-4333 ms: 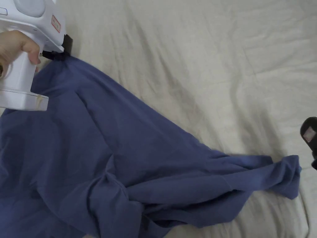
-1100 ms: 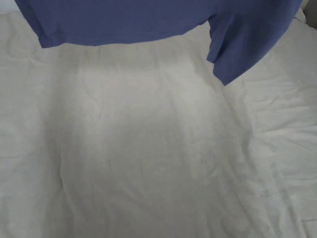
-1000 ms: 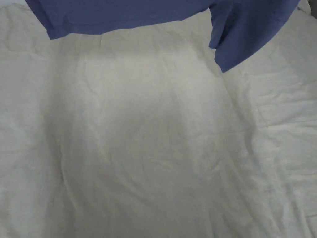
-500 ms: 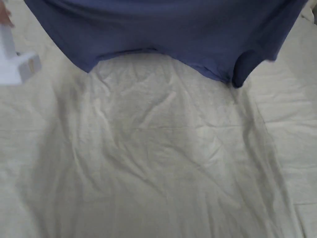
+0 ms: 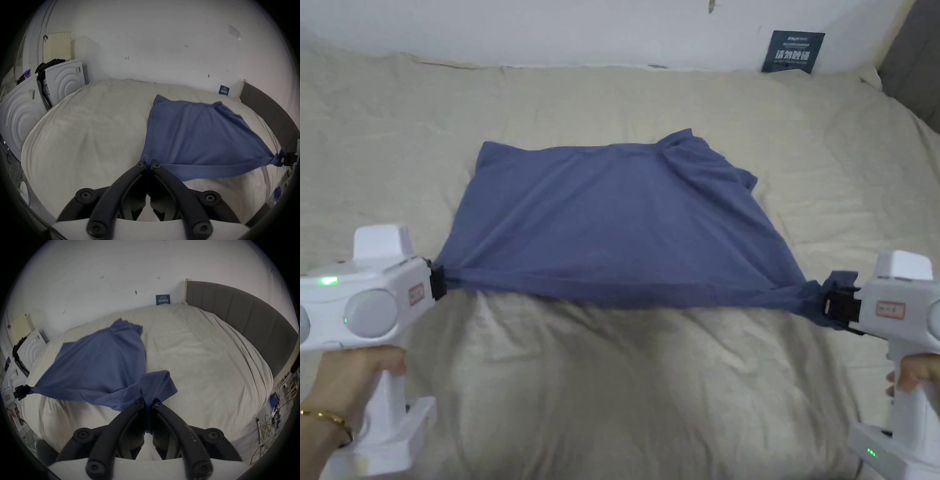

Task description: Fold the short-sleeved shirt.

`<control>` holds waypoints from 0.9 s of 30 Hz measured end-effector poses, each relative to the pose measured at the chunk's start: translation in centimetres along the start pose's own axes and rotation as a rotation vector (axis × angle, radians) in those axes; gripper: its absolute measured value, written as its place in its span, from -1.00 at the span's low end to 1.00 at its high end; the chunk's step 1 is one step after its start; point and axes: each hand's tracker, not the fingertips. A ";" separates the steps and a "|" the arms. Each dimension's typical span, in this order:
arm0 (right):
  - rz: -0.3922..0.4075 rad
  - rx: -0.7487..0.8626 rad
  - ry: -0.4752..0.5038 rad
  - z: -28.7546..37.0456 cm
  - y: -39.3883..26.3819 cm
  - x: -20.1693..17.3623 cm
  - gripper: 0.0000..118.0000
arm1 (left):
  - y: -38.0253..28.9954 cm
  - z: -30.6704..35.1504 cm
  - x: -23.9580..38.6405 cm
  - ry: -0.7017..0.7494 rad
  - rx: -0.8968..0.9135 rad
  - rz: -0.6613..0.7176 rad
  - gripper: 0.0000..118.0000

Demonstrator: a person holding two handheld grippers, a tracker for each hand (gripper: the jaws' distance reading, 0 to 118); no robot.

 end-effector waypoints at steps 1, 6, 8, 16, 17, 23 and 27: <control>0.009 -0.006 -0.006 0.2 -1.6 0.5 -0.84 | -1.5 1.0 -0.2 0.011 -0.009 -0.001 -0.96; -0.041 -0.022 0.002 6.1 -8.0 0.0 -0.84 | -6.9 5.9 -1.5 0.035 -0.017 -0.038 -0.96; -0.040 -0.026 0.009 4.9 -9.7 2.3 -0.84 | -8.5 7.1 -1.8 0.049 -0.026 -0.070 -0.96; -0.013 -0.016 0.041 5.4 -12.3 3.4 -0.27 | -11.7 8.1 -2.3 0.110 -0.102 0.013 -0.02; -0.008 -0.010 0.046 5.5 -11.9 3.6 -0.12 | -11.5 8.3 -2.5 0.107 -0.083 0.039 0.09; 0.073 0.168 0.048 8.6 -9.2 2.6 0.96 | -8.3 11.3 -2.7 0.078 0.138 0.049 1.00; 0.099 0.340 0.041 11.4 -7.2 1.0 0.96 | -5.5 13.2 -0.7 0.074 0.287 -0.015 1.00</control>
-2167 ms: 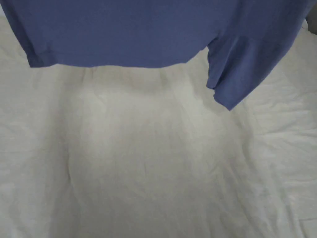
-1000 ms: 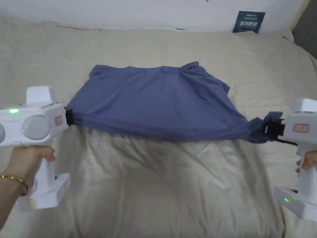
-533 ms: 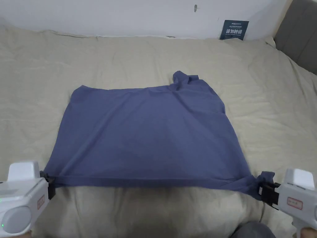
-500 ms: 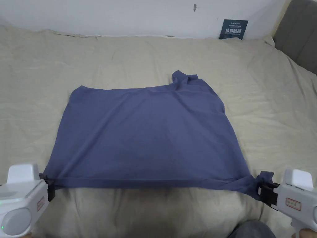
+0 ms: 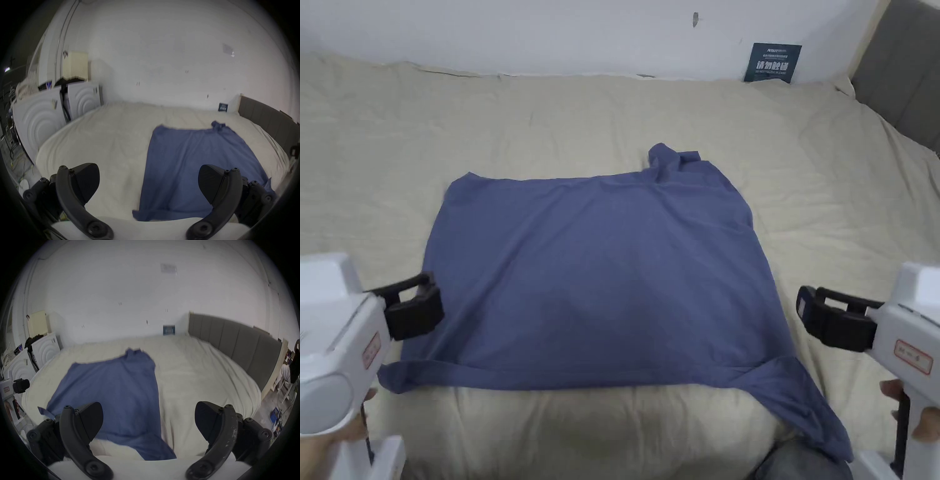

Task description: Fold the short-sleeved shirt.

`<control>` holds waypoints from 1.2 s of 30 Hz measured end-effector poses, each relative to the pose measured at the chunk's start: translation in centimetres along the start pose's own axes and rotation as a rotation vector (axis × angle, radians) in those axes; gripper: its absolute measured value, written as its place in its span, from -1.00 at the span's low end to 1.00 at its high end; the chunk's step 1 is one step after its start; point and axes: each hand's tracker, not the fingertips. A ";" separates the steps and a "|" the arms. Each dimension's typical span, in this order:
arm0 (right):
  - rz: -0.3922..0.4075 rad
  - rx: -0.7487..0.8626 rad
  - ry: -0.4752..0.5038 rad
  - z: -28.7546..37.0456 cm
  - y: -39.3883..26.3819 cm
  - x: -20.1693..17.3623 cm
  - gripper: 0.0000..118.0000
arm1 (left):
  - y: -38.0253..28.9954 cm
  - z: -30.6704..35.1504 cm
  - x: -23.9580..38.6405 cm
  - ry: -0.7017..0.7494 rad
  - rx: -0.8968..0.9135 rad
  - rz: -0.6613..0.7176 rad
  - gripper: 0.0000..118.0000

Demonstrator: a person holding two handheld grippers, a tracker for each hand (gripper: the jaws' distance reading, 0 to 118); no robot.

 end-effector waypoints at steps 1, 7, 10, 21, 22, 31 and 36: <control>0.007 0.037 -0.001 0.4 0.5 -0.5 0.97 | 0.3 0.0 0.2 0.010 0.030 -0.008 1.00; 0.003 0.144 0.066 2.2 2.0 -3.3 0.65 | 1.8 1.6 3.5 -0.012 0.145 -0.104 0.40; 0.004 0.172 0.070 3.0 2.4 -4.3 -0.49 | 1.9 2.1 4.3 -0.023 0.155 -0.101 -0.45; -0.005 0.161 0.069 2.6 2.7 -5.4 -0.98 | 2.3 2.2 4.0 -0.044 0.090 -0.097 -1.00; -0.013 0.153 0.074 2.4 2.6 -5.4 -0.98 | 2.4 2.0 3.7 -0.055 0.056 -0.092 -1.00; -0.030 0.090 0.090 1.0 1.9 -5.0 -0.98 | -0.7 -3.8 -2.0 -0.063 -0.403 0.033 0.99; -0.032 0.039 0.083 0.0 1.2 -5.5 -0.98 | -4.7 -5.1 -2.7 -0.060 -0.580 0.039 0.99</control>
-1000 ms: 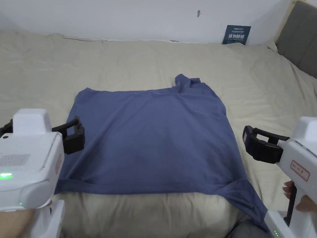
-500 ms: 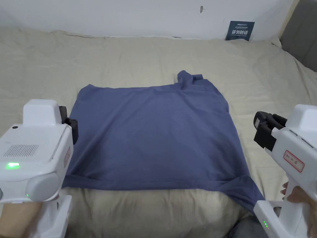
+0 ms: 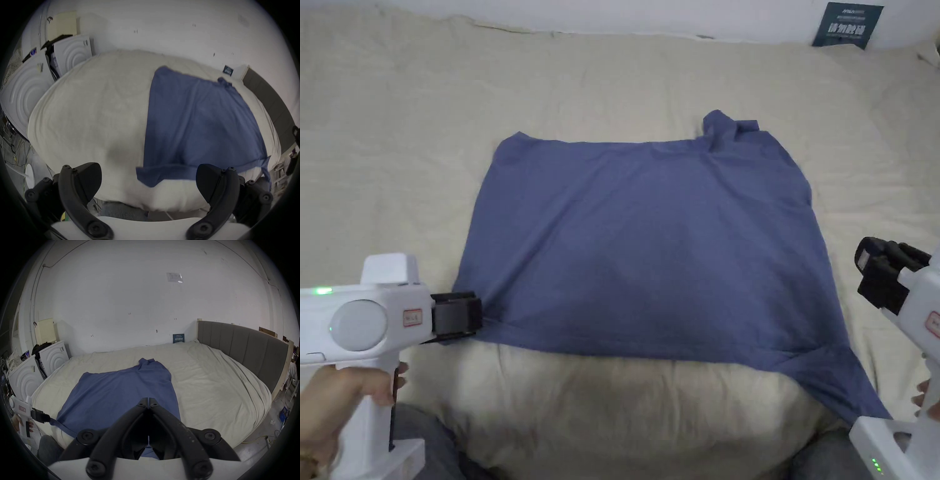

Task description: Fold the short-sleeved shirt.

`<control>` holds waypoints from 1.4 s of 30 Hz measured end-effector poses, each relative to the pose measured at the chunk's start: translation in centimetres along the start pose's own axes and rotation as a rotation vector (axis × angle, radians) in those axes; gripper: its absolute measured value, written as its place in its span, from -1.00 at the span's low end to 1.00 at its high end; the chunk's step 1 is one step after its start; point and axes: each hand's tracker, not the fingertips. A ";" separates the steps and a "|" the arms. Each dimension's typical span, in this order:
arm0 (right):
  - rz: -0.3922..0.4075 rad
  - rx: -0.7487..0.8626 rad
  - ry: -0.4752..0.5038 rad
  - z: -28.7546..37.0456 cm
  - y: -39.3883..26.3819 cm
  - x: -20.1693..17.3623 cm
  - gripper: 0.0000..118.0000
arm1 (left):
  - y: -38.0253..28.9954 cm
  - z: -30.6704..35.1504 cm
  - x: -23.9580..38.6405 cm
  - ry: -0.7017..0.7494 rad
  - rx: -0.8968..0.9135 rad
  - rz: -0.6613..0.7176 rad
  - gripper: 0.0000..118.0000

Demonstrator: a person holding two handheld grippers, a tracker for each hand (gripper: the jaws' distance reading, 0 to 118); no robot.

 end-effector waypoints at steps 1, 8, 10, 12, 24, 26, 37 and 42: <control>-0.001 -0.009 -0.002 -0.2 -0.2 -0.1 -0.98 | -0.5 -0.3 -0.1 -0.009 -0.011 -0.003 0.99; -0.016 -0.058 -0.015 -1.4 -1.2 0.1 -0.98 | -1.4 -2.0 0.8 0.007 -0.005 0.032 -0.76; -0.025 -0.071 -0.015 -1.5 -1.4 0.4 -0.98 | -1.4 -2.0 0.8 -0.023 -0.006 0.035 -0.91; -0.036 -0.084 -0.022 -1.5 -1.6 0.8 -0.98 | -1.2 -2.0 1.0 -0.068 -0.029 0.045 -0.91; -0.025 -0.584 -0.044 -4.3 -4.9 7.7 0.99 | 0.0 2.4 0.4 -0.087 0.109 0.097 -0.91; 0.031 -0.656 -0.070 -5.4 -6.8 7.5 0.99 | 0.0 2.3 0.6 -0.077 0.115 0.087 -0.91; -0.053 -0.739 -0.002 -7.0 -8.8 7.2 -0.77 | 0.3 2.3 0.5 -0.082 0.114 0.156 -0.91; 0.089 -0.633 0.015 -5.2 -2.5 6.6 -0.77 | 2.8 3.6 0.0 -0.116 0.167 0.236 -0.91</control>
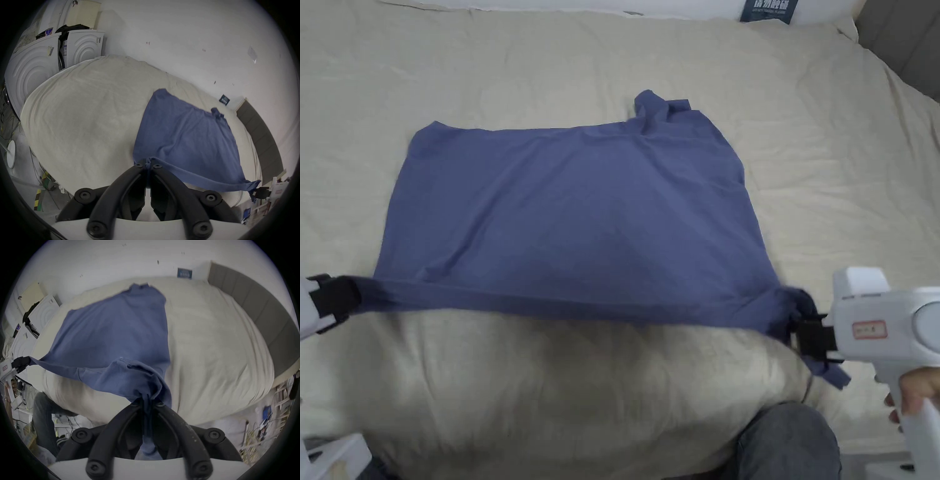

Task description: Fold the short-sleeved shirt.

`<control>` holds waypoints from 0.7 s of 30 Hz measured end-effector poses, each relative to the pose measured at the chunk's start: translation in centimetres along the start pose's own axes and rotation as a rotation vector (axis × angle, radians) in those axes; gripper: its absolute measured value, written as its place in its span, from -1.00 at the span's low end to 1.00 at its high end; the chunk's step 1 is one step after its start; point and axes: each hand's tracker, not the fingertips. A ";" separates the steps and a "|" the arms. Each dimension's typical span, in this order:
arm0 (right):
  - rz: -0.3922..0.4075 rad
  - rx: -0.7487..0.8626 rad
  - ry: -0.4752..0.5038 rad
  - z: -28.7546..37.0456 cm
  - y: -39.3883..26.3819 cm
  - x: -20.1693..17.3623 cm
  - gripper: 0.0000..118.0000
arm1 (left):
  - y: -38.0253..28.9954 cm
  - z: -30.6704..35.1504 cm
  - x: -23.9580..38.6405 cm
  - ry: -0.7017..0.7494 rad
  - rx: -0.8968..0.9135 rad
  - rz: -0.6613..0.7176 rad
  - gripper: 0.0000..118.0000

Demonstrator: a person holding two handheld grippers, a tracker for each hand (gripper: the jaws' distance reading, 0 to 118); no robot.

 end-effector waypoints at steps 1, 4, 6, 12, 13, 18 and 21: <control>0.004 0.024 -0.009 0.7 1.2 0.0 -0.77 | 0.9 -0.1 0.2 -0.006 0.012 0.004 -0.91; -0.011 0.076 -0.030 0.8 5.4 -0.2 -0.77 | 3.7 -1.6 1.2 0.004 0.057 0.015 -0.91; -0.027 0.093 -0.063 -0.4 8.3 -0.3 -0.77 | 5.6 -3.3 1.9 0.007 0.064 0.017 -0.91; 0.002 0.039 -0.147 -7.2 16.5 -1.0 -0.77 | 9.8 -11.7 3.7 0.098 -0.011 -0.018 -0.91; 0.006 0.017 -0.149 -8.5 17.6 -1.0 -0.77 | 10.3 -13.1 4.0 0.105 -0.017 -0.020 -0.91; -0.050 -0.026 -0.142 -14.5 21.5 -0.2 -0.47 | 11.3 -19.0 5.0 0.174 -0.042 -0.050 -0.44; -0.069 -0.030 -0.205 -15.9 22.2 0.2 0.63 | 11.2 -20.5 5.1 0.202 -0.034 -0.064 0.73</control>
